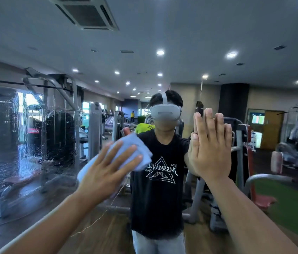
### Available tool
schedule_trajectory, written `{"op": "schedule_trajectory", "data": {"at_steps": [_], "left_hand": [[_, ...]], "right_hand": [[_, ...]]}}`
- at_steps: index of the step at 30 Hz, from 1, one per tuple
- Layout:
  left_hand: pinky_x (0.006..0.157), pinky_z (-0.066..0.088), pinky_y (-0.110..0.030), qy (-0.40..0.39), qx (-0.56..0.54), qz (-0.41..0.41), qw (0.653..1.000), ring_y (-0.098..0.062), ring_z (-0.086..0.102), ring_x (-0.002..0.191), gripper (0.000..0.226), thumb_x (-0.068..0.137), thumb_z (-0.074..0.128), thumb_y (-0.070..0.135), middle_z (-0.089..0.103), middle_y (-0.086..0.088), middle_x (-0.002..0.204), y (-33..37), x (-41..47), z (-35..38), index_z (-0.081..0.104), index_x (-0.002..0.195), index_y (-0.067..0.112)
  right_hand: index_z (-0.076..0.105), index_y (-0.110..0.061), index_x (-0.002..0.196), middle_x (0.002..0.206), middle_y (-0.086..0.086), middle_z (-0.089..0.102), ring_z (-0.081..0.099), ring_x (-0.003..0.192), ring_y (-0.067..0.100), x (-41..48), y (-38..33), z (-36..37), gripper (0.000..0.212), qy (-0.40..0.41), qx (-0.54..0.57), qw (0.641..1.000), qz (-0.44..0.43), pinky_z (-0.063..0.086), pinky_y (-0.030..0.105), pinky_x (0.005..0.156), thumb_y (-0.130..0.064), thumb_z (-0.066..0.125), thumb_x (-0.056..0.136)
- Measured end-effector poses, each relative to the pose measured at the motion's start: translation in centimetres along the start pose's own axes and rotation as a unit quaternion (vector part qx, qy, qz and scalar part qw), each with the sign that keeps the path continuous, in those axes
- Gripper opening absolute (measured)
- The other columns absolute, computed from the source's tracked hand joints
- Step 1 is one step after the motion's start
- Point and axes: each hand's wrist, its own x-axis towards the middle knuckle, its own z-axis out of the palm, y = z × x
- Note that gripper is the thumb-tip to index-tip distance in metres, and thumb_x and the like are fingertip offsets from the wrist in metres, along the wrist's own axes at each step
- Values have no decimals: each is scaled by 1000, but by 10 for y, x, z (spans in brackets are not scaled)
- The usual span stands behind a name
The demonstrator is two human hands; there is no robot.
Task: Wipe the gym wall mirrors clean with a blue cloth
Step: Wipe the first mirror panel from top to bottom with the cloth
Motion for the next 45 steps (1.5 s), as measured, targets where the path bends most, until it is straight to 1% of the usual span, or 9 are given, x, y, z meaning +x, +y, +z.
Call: {"op": "schedule_trajectory", "data": {"at_steps": [4, 9, 14, 21, 24, 27, 32, 39, 45], "left_hand": [[126, -1, -47, -28, -15, -140, 990, -33, -1, 155, 72, 96, 42, 42, 12, -6, 168, -52, 9, -14, 12, 160, 28], [124, 6, -45, 59, -49, -294, 953, -37, 4, 154, 63, 100, 50, 21, 15, -3, 168, -67, 124, -16, 24, 157, 27], [123, 15, -51, 75, -39, -186, 979, -40, 12, 152, 75, 92, 57, 9, 22, -5, 166, -7, 173, -3, 23, 156, 26], [116, 31, -57, 44, -35, -16, 998, -40, 29, 148, 70, 89, 61, 2, 38, -6, 159, 47, 38, 11, 42, 153, 21], [115, 31, -60, 5, -20, -33, 999, -40, 24, 150, 61, 96, 54, 17, 36, -9, 159, 11, -10, 2, 35, 153, 22], [116, 26, -65, -33, -37, -147, 988, -35, 5, 154, 80, 84, 68, 21, 28, -11, 161, -34, -5, -12, 29, 153, 21], [124, 11, -51, 42, -71, -285, 955, -31, -1, 154, 68, 96, 52, 20, 15, 0, 168, -64, 91, -16, 21, 156, 30], [125, -8, -45, 71, -32, -178, 981, -32, 1, 153, 94, 89, 64, 9, 6, 0, 168, 25, 153, 1, 6, 160, 28], [121, 23, -54, 60, -40, -70, 995, -41, 25, 150, 70, 86, 68, 2, 35, -7, 160, 57, 51, 10, 46, 150, 20]], "right_hand": [[19, -18, 164, 172, 9, 13, 9, 159, 32, -1, -2, 1, 57, 7, -9, 1000, 4, 11, 54, 127, -32, 21, 109], [19, -18, 164, 172, 9, 14, 9, 159, 31, 0, -4, 0, 58, 5, -8, 1000, 8, 12, 55, 127, -32, 23, 108], [20, -19, 164, 172, 8, 15, 10, 159, 30, -1, -2, -1, 58, 3, -9, 1000, 3, 11, 53, 128, -33, 25, 108], [19, -20, 164, 172, 6, 14, 9, 159, 29, -1, 1, -1, 58, -3, 6, 1000, 4, 11, 53, 128, -33, 26, 108], [18, -21, 164, 172, 5, 13, 7, 159, 28, -2, -1, 0, 58, -2, 2, 1000, 7, 8, 51, 128, -33, 25, 108], [19, -22, 164, 172, 6, 14, 7, 159, 28, -1, -3, 1, 57, 8, 0, 1000, 11, 5, 49, 129, -33, 22, 108], [19, -21, 164, 172, 6, 13, 7, 159, 29, -2, -5, 1, 57, 13, 0, 1000, 15, 7, 51, 128, -34, 19, 109], [22, -21, 164, 172, 5, 15, 9, 159, 28, -2, -2, 1, 57, 11, -2, 1000, 14, 9, 51, 128, -33, 27, 109], [19, -22, 164, 172, 5, 13, 8, 159, 27, -1, -1, 1, 58, 7, 9, 1000, 7, 6, 49, 129, -34, 25, 108]]}}
